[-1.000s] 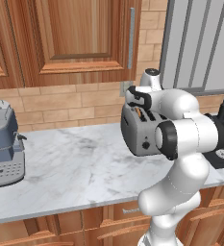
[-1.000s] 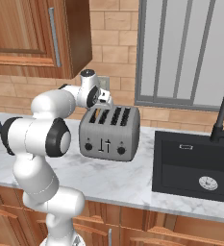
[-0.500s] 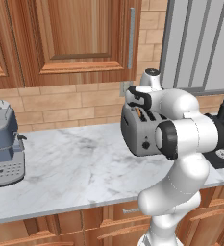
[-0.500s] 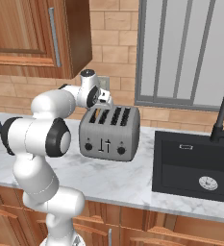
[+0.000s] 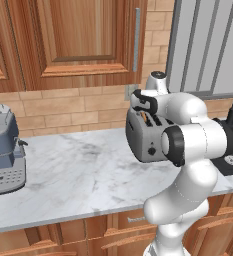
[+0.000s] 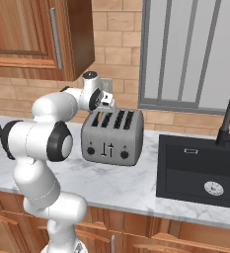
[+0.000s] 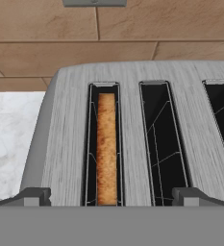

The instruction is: Start the toaster. Once the lever pops up, take the bread to the plate on the dining counter.

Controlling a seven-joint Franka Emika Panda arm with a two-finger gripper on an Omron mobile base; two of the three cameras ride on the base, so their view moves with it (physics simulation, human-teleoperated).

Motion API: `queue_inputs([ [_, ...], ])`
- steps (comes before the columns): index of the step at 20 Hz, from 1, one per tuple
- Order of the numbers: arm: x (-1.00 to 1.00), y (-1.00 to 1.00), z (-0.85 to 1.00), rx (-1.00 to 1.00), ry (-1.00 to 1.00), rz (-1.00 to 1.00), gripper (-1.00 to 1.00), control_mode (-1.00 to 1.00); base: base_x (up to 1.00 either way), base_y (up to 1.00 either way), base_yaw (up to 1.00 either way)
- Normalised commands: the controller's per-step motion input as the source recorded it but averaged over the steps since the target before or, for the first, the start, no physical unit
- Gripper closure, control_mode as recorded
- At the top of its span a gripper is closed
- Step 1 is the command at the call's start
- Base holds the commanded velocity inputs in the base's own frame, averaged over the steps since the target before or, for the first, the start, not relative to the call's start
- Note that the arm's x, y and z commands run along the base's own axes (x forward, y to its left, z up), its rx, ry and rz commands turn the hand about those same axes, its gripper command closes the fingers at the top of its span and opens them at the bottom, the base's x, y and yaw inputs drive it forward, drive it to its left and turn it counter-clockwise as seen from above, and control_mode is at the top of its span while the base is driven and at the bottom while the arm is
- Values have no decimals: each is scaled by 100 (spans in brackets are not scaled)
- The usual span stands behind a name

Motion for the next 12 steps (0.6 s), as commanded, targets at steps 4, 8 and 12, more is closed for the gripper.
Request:
queue_inputs([
  [4, 0, 0, 0, 0, 0, 0, -100, -100, 0, 0, 0],
  [8, 0, 0, 0, 0, 0, 0, -100, -100, 0, 0, 0],
  [12, 0, 0, 0, 0, 0, 0, -100, -100, 0, 0, 0],
])
